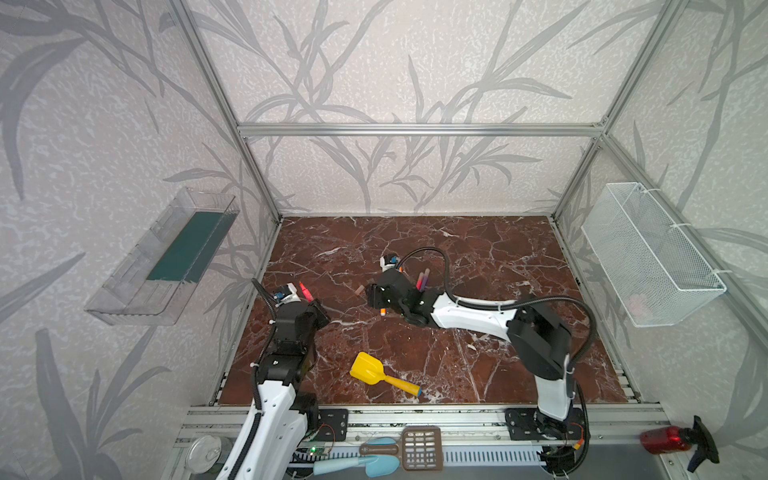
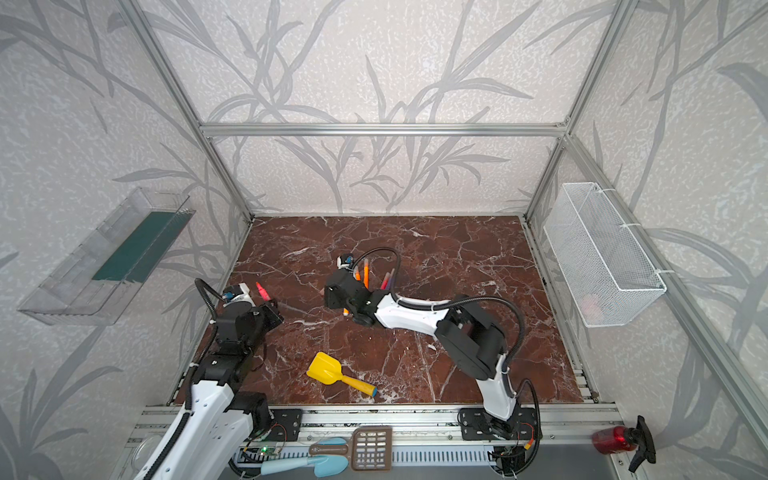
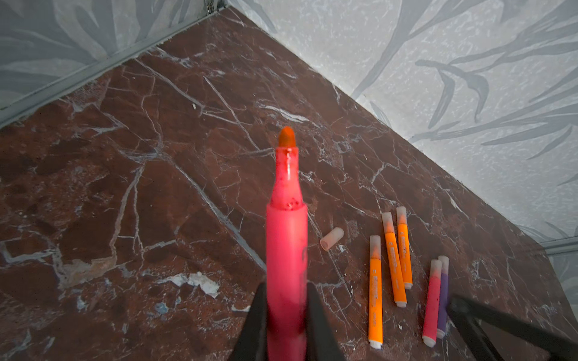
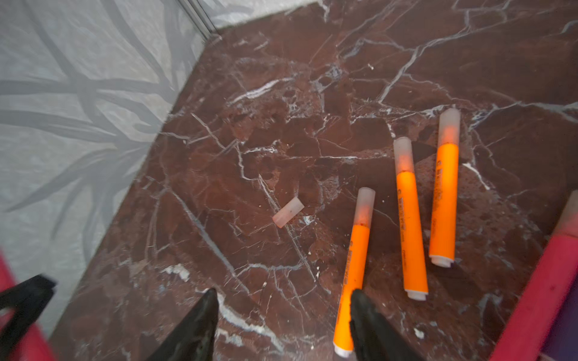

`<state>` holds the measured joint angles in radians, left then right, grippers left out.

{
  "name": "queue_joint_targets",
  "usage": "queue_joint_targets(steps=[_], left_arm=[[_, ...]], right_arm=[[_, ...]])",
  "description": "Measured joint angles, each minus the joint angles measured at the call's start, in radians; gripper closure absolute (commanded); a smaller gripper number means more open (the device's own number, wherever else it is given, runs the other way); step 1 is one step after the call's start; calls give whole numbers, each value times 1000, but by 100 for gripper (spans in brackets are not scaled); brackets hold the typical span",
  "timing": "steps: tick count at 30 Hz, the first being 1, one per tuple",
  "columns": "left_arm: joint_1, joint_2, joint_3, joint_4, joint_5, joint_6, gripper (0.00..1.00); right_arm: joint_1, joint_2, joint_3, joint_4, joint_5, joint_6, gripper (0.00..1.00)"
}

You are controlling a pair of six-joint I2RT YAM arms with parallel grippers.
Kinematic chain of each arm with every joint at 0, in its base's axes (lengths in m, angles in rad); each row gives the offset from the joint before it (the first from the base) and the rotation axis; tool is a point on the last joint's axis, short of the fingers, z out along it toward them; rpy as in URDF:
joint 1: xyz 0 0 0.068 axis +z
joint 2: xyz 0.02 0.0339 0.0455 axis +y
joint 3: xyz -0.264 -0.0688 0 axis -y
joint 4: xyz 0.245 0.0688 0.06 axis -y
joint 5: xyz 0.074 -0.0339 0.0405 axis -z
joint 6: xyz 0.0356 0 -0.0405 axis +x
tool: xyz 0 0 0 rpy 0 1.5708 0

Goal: Insert the pens into the pen caps
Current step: 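Reach the right gripper across and grasp the translucent pink cap on the table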

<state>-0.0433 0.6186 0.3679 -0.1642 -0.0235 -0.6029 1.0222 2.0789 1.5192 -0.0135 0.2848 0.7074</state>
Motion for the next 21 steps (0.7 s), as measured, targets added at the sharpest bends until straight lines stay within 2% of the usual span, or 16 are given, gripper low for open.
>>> queue_joint_targets(steps=[6,15,18,21], left_arm=[[4,-2,0,0,31,0,100],[5,-42,0,0,53,0,100],[5,-52,0,0,56,0,100],[5,-58,-1,-1,56,0,100]], right_arm=[[53,277,393,-229,93,-1,32],[78,589,933,-521,243,17,32],[78,656,1055,-587,274,26,32],[76,676,1078,-622,299,32,32]])
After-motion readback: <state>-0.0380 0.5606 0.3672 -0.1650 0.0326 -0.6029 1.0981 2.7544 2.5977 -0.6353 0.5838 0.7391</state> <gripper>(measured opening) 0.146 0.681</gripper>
